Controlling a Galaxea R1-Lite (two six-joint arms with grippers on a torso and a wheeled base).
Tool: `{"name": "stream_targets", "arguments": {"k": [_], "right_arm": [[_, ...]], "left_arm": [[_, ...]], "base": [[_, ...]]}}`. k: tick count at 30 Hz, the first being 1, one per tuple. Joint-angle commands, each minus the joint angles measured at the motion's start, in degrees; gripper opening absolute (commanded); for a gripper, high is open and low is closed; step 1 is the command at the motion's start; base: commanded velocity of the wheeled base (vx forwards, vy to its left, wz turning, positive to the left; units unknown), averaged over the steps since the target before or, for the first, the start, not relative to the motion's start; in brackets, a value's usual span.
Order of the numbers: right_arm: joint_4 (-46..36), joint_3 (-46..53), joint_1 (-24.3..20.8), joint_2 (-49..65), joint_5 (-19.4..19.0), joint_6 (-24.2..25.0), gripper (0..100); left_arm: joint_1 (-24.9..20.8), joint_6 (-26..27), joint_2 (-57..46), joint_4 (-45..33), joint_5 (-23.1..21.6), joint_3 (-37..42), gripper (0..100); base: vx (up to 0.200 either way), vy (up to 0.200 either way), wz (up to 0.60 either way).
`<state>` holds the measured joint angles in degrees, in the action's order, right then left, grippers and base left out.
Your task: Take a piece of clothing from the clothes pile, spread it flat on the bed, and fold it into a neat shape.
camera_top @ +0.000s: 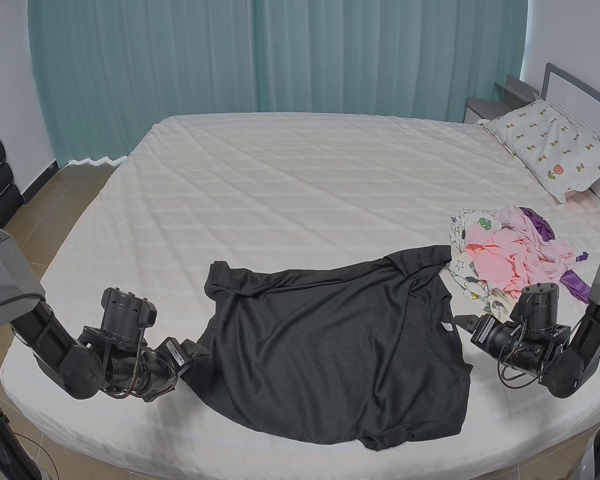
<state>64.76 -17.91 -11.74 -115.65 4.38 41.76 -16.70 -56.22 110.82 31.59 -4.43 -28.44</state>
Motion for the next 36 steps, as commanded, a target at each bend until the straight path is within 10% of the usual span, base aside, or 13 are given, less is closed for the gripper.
{"name": "stream_targets", "arguments": {"k": [1, 23, 36], "right_arm": [[0.37, 1.03, -0.30, -1.24, -0.07, -0.02, 100], [0.37, 1.47, -2.24, -0.98, 0.19, -0.10, 100], [2.04, 1.47, -3.73, -1.07, 0.37, 0.16, 100]], "left_arm": [[0.44, -0.03, 2.11, 0.05, -0.06, 0.32, 100], [1.23, -5.12, 6.16, 3.48, 0.21, -4.43, 100], [1.94, -7.23, 16.53, 6.65, 9.00, -16.65, 100]], "base": [[0.000, 0.000, 0.00], [-0.136, 0.000, 0.00], [0.000, 0.000, 0.00]]}}
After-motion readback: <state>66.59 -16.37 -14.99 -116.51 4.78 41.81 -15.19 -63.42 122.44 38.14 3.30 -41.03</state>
